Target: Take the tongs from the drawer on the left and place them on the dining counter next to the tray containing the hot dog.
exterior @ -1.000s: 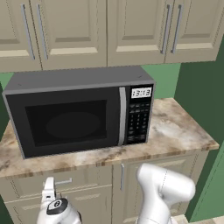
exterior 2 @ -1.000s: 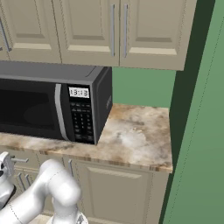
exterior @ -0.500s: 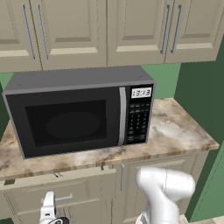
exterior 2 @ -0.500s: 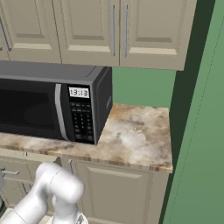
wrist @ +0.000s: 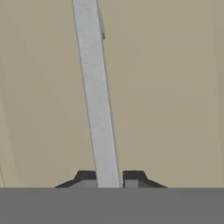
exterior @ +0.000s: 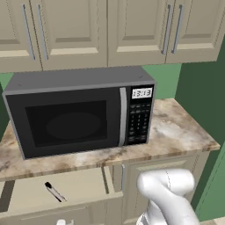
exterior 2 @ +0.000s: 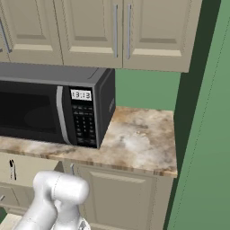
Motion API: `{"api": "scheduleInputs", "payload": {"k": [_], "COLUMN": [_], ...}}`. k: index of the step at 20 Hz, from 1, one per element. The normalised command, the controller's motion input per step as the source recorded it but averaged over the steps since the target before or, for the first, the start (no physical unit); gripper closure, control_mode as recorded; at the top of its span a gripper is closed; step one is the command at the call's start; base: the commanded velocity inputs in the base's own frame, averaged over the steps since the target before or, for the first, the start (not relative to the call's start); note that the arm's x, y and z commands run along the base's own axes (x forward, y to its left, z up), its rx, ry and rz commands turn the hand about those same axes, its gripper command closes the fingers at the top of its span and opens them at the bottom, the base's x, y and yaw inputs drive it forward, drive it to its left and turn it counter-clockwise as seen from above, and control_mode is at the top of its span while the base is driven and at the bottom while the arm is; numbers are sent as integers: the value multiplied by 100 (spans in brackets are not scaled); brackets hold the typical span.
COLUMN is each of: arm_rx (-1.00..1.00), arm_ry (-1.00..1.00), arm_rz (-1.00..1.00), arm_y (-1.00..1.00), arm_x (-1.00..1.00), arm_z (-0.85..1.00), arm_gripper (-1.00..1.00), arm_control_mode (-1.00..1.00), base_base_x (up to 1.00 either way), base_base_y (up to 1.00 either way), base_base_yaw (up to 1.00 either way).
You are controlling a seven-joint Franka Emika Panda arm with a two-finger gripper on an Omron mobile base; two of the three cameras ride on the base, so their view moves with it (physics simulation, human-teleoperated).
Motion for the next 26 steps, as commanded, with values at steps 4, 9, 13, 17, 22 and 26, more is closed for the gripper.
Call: {"api": "scheduleInputs", "payload": {"k": [4,9,13,17,22,26], "arm_rx": [10,10,10,10,7,7], "arm_ry": [-3,-4,-3,-1,0,-5], "arm_rz": [0,0,0,0,-1,-5], "arm_y": [-77,-69,-56,-53,-42,-31], "arm_x": [-100,-100,-100,-100,-100,-100], "arm_z": [-19,-14,-2,0,0,33], "arm_gripper": [100,100,100,100,-100,-100], "arm_control_mode": [-100,-100,-100,-100,-100,-100], "base_base_x": [0,0,0,0,0,0], "base_base_y": [0,0,0,0,0,0], "base_base_yaw": [0,0,0,0,0,0]}}
